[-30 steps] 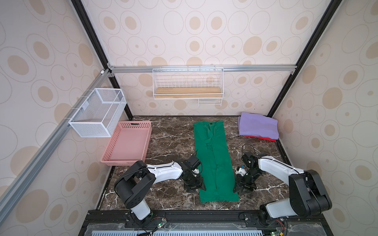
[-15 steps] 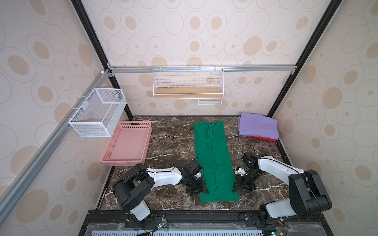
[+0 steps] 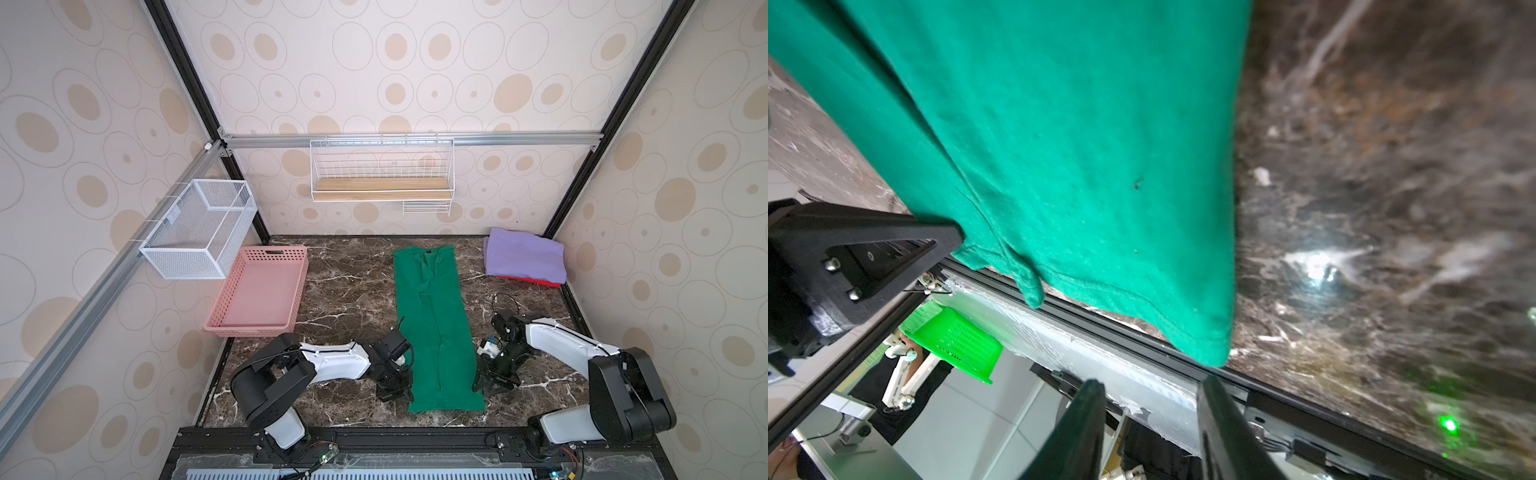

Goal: Fold and stack t-shirts
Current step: Fold the T-shirt.

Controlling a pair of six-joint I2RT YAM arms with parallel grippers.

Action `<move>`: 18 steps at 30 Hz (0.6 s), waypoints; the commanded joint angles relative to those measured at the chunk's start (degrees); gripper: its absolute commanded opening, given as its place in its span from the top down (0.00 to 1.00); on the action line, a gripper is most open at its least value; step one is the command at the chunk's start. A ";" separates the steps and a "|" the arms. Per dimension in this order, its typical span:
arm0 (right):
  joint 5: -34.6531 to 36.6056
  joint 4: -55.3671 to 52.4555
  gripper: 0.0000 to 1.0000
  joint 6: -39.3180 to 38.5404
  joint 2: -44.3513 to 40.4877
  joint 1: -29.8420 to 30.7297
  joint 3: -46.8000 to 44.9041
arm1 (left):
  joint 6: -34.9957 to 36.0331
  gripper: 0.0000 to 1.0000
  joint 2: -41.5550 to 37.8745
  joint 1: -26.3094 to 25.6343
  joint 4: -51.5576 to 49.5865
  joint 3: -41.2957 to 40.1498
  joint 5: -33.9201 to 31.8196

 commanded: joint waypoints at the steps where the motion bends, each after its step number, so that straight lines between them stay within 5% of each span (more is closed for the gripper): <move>1: -0.47 -1.72 0.56 2.29 -2.47 -0.14 -1.98 | 2.73 1.00 1.53 -0.53 -7.22 0.72 -3.65; 18: -0.72 9.44 0.56 2.88 4.23 -0.15 -7.21 | 6.27 1.00 2.66 -0.58 -11.34 3.51 -3.21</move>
